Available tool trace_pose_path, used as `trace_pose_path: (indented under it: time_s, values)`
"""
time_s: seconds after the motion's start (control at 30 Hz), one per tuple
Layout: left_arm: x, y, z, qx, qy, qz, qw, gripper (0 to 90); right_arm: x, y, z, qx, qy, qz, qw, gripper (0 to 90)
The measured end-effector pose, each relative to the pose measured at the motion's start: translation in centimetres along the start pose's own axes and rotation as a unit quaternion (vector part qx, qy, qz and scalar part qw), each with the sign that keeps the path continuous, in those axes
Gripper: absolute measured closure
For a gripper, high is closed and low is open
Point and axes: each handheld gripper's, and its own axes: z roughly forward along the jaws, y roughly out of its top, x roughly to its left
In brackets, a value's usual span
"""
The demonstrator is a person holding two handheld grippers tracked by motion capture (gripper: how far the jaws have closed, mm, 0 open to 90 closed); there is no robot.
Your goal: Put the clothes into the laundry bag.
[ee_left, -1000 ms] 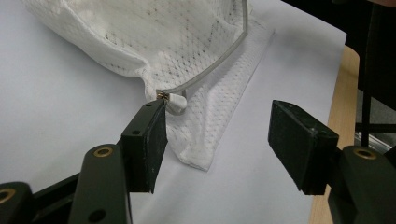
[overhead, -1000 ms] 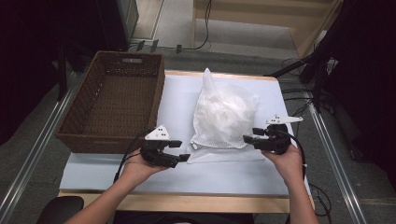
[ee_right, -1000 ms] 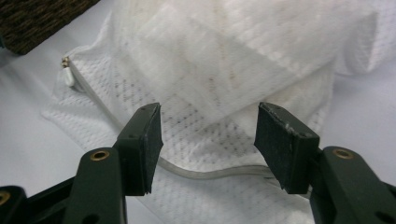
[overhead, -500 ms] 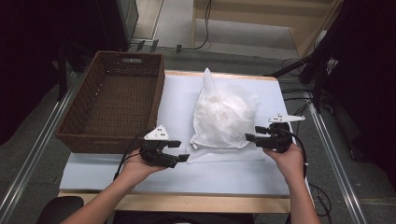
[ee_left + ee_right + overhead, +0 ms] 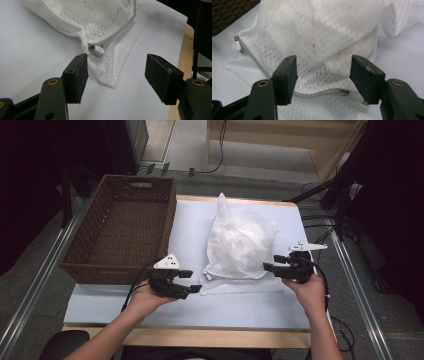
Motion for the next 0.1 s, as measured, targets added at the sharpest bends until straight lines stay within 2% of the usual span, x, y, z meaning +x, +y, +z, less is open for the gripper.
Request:
trace_pose_path:
  time_s: [0.1]
  values:
    - [0.09, -0.03, 0.04, 0.0, -0.001, -0.003, 1.0, 34.1, -0.05, 0.01, 0.0, 0.0, 0.001, 0.001, 1.0, 40.7]
